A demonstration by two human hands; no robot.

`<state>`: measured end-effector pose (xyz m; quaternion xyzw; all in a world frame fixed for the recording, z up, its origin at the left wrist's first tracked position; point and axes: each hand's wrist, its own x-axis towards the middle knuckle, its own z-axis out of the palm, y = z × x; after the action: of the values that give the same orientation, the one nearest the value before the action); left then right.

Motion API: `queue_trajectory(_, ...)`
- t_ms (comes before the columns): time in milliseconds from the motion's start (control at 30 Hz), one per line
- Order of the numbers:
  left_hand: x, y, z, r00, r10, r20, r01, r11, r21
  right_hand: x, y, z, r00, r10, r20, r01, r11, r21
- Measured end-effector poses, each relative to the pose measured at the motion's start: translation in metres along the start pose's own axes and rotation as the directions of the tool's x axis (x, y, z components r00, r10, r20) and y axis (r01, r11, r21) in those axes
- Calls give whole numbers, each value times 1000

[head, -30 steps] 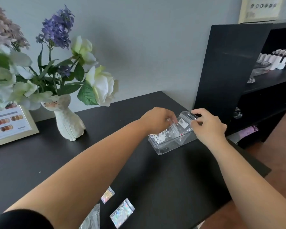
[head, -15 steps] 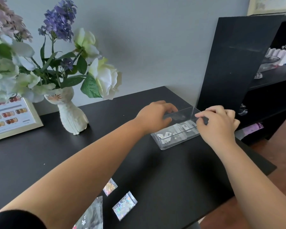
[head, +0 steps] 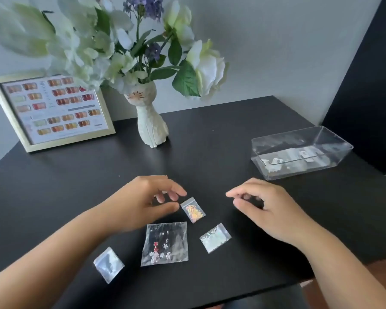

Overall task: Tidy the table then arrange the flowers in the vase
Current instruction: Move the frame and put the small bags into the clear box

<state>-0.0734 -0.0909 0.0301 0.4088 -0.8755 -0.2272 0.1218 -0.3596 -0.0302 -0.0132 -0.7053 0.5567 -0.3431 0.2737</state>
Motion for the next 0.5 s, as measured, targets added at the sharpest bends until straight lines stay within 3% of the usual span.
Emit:
queue_trajectory(100,-34,-13,3,997,-68,43,66,997,41,-4,3,15,981,39,190,-30,998,-49)
queue_trajectory(267,-60,-13,17,982,-134,135,108,977,185,-11,1,16,965,59,256,-29,992,-120)
queue_trajectory(500,-63,-9,25,972,-198,130,172,966,191,-17,-7,23,956,96,278,-34,975,-218)
